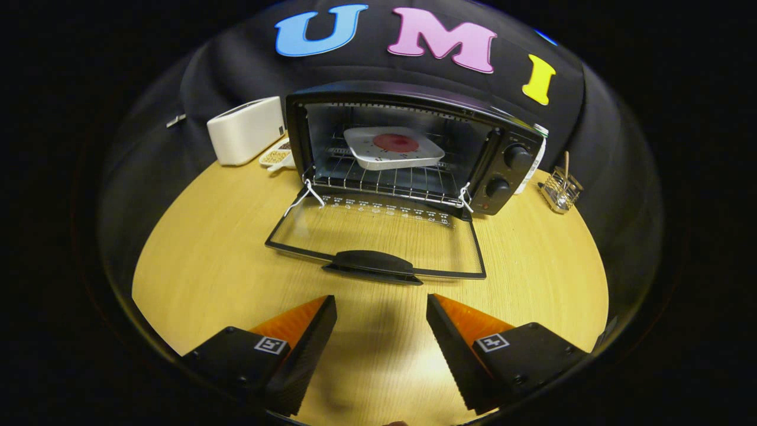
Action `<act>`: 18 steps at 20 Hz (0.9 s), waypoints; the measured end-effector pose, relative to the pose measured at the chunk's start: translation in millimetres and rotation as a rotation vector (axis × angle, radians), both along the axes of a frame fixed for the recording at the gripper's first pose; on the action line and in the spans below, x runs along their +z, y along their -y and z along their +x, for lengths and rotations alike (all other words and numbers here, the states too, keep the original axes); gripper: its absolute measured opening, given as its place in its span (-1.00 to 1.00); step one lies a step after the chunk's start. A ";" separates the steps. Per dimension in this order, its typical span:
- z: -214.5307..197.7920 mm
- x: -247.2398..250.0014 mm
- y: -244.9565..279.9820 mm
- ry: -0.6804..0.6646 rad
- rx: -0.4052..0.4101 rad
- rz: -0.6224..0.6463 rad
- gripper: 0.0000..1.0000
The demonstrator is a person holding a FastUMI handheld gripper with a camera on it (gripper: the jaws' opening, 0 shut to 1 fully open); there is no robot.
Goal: Open the toaster oven, put the food inside, and close the toaster oven door.
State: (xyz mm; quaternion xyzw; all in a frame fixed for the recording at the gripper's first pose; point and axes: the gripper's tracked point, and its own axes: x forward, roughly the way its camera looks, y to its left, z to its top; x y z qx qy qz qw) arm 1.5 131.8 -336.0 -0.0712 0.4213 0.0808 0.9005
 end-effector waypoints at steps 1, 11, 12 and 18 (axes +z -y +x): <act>0.3 -6.3 2.2 -0.012 0.001 -0.020 0.98; 15.9 -45.0 -4.5 -0.131 -0.202 0.092 0.98; 17.6 -46.3 -6.8 -0.138 -0.219 0.105 0.98; 28.0 -54.7 -16.1 -0.168 -0.262 0.120 0.97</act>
